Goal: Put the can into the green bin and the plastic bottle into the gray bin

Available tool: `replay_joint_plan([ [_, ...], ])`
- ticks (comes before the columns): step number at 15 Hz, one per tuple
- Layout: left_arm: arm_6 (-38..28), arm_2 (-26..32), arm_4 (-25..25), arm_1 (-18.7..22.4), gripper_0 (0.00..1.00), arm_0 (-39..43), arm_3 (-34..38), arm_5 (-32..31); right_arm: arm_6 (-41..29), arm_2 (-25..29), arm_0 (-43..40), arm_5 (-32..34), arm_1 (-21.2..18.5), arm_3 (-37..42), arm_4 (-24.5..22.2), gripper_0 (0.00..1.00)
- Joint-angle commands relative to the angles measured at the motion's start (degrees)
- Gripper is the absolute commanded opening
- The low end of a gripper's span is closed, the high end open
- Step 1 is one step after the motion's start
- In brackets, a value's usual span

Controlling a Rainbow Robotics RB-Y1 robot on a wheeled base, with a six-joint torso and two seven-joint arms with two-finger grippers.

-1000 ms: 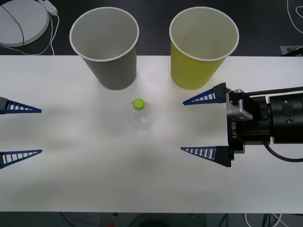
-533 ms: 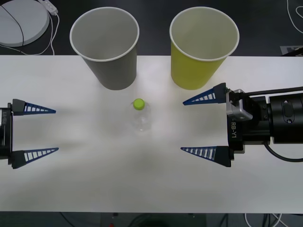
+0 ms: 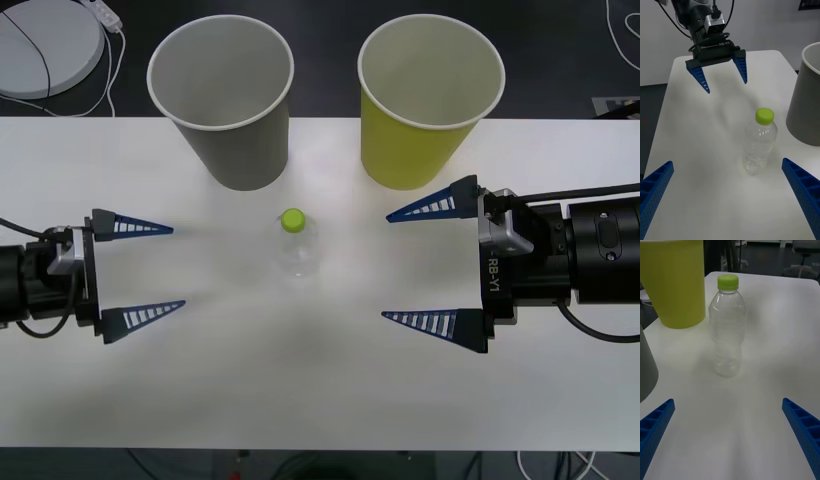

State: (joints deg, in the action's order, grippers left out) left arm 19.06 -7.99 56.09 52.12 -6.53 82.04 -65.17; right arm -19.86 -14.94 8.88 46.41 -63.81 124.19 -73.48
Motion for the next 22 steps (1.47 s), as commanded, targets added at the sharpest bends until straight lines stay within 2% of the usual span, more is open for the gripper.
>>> replay_joint_plan([
  [1, -0.25, -1.15, 1.48, -2.90, 1.00, -1.38, -0.04, 0.92, 0.00, 0.00, 0.00, 0.00, 0.00, 0.00, 0.00, 1.00],
  [11, -2.45, -1.15, 10.36, -13.88, 1.00, -4.81, -0.04, 3.38, 0.00, 0.00, 0.00, 0.00, 0.00, 0.00, 0.00, 1.00],
  [18, -4.39, -1.15, 17.21, -19.77, 1.00, -6.65, -0.04, 4.96, 0.00, 0.00, 0.00, 0.00, 0.00, 0.00, 0.00, 1.00],
  [22, -6.06, -1.24, 18.53, -22.23, 1.00, -7.36, -0.04, 5.76, 0.00, 0.00, 0.00, 0.00, 0.00, 0.00, 0.00, 1.00],
])
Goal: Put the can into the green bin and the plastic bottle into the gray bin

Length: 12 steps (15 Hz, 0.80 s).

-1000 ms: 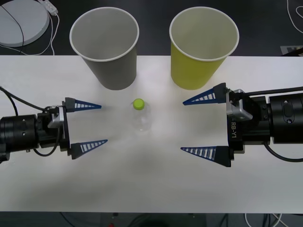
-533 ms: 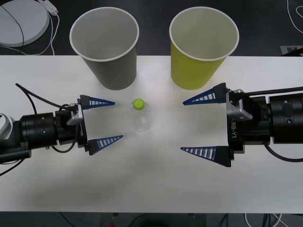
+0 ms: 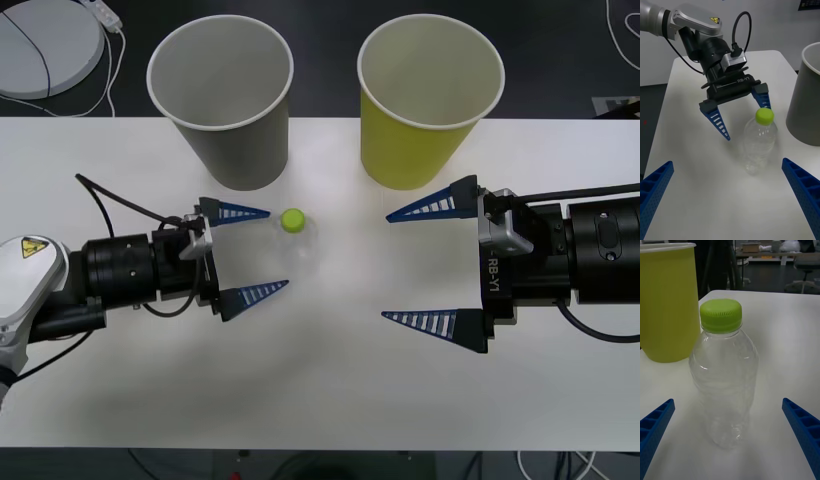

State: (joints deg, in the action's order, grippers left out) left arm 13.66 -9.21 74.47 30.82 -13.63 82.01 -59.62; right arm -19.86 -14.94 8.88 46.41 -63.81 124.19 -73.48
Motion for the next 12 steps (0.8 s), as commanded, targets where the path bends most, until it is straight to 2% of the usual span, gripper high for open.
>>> replay_joint_plan([
  [1, -1.27, -0.02, 1.20, -1.56, 1.00, -0.52, -0.01, 0.21, 0.00, 0.00, 0.00, 0.00, 0.00, 0.00, 0.00, 1.00],
  [7, -4.35, -0.02, 5.33, -3.93, 1.00, -2.10, -0.01, 2.40, 0.00, 0.00, 0.00, 0.00, 0.00, 0.00, 0.00, 1.00],
  [12, -6.37, -3.53, 5.42, -4.72, 1.00, -3.86, -0.01, 5.30, 0.00, 0.00, 0.00, 0.00, 0.00, 0.00, 0.00, 1.00],
])
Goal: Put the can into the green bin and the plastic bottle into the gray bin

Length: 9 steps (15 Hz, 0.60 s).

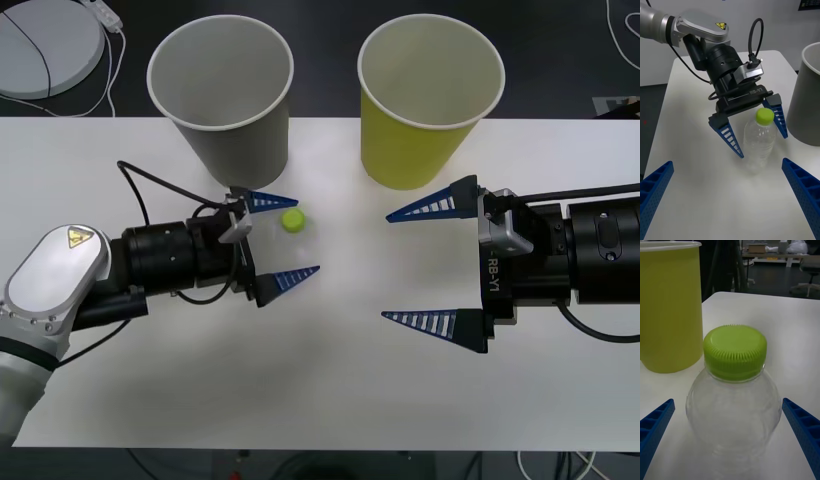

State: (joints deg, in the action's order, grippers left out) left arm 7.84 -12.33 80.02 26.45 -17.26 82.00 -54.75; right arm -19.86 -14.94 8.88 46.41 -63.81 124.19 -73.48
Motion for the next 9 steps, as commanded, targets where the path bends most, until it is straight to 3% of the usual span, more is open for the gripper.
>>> replay_joint_plan([
  [1, -0.72, -0.50, 0.05, -0.61, 1.00, -0.40, 0.00, 0.44, 0.00, 0.00, 0.00, 0.00, 0.00, 0.00, 0.00, 1.00],
  [7, -1.08, -0.94, 0.67, -1.57, 1.00, -0.67, 0.00, 0.35, 0.00, 0.00, 0.00, 0.00, 0.00, 0.00, 0.00, 1.00],
  [8, -1.08, -0.94, 0.67, -1.57, 0.24, -0.67, 0.00, 0.44, 0.00, 0.00, 0.00, 0.00, 0.00, 0.00, 0.00, 1.00],
  [9, -1.08, -0.94, 0.67, -1.57, 0.01, -0.67, 0.00, 0.44, 0.00, 0.00, 0.00, 0.00, 0.00, 0.00, 0.00, 1.00],
])
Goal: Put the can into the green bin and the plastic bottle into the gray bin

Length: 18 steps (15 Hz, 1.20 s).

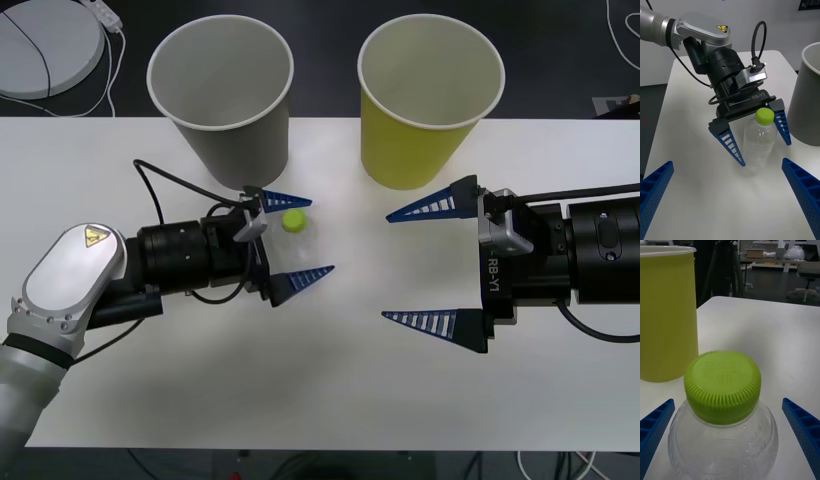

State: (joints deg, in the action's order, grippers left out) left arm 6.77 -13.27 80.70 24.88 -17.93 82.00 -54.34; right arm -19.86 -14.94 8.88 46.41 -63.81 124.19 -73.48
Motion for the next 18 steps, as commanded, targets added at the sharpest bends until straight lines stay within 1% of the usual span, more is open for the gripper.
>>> replay_joint_plan([
  [1, -0.09, 0.00, -0.45, -0.01, 0.00, 0.00, 0.00, 0.03, 0.00, 0.00, 0.00, 0.00, 0.00, 0.00, 0.00, 1.00],
  [8, -0.18, -0.09, -0.63, 0.08, 0.00, 0.00, 0.44, -0.06, 0.00, 0.00, 0.00, 0.00, 0.00, 0.00, 0.00, 1.00],
  [12, -1.76, -0.09, -0.54, 1.13, 0.00, 0.09, 2.20, -0.50, 0.00, 0.00, 0.00, 0.00, 0.00, 0.00, 0.00, 1.00],
  [13, -3.52, -0.09, -0.37, 1.83, 0.00, 0.35, 3.34, -0.50, 0.00, 0.00, 0.00, 0.00, 0.00, 0.00, 0.00, 1.00],
  [14, -5.89, -0.09, 1.30, 2.54, 0.00, 0.62, 5.28, -0.59, 0.00, 0.00, 0.00, 0.00, 0.00, 0.00, 0.00, 1.00],
  [16, -12.66, 0.00, 5.26, 4.73, 0.00, 1.93, 10.99, -0.24, 0.00, 0.00, 0.00, 0.00, 0.00, 0.00, 0.00, 1.00],
  [18, -18.11, 0.18, 7.10, 7.02, 0.00, 2.99, 15.21, -0.24, 0.00, 0.00, 0.00, 0.00, 0.00, 0.00, 0.00, 1.00],
])
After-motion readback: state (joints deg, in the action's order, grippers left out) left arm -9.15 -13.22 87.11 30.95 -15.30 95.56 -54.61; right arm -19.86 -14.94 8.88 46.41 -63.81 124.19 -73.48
